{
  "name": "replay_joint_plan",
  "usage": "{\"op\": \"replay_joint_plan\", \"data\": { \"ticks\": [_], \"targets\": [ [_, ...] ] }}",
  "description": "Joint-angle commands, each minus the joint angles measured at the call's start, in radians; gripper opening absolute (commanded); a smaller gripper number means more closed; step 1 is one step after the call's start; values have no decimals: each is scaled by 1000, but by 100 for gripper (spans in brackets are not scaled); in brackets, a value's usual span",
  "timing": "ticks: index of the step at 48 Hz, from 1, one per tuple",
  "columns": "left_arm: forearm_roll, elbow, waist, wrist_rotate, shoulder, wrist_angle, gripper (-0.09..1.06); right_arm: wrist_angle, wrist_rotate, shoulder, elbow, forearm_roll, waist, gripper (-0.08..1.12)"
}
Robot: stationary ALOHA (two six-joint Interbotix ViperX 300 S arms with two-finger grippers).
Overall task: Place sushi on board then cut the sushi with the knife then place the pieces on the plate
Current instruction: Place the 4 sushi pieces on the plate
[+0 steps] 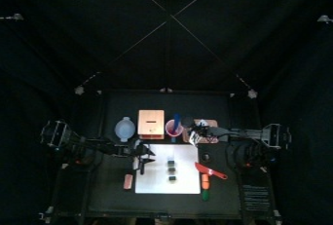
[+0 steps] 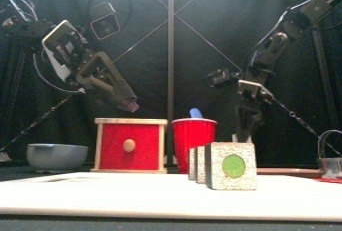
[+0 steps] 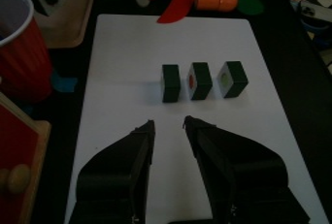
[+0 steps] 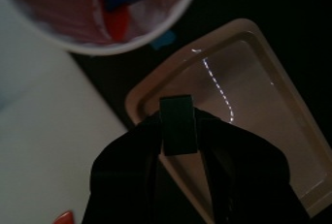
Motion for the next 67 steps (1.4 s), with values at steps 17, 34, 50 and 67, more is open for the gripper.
{"op": "replay_joint_plan", "data": {
  "ticks": [17,34,50,67],
  "targets": [
    [0,-21,3,3,-5,-5,73,-60,0,87,-8,2,-60,84],
    [2,-20,3,5,-3,-5,73,-14,3,-37,-40,8,-14,84],
    [2,-17,5,3,-5,-3,73,-32,0,-41,-132,-25,236,84],
    [0,-17,3,2,-3,-3,73,-104,-2,77,-187,-38,413,84]
  ]
}}
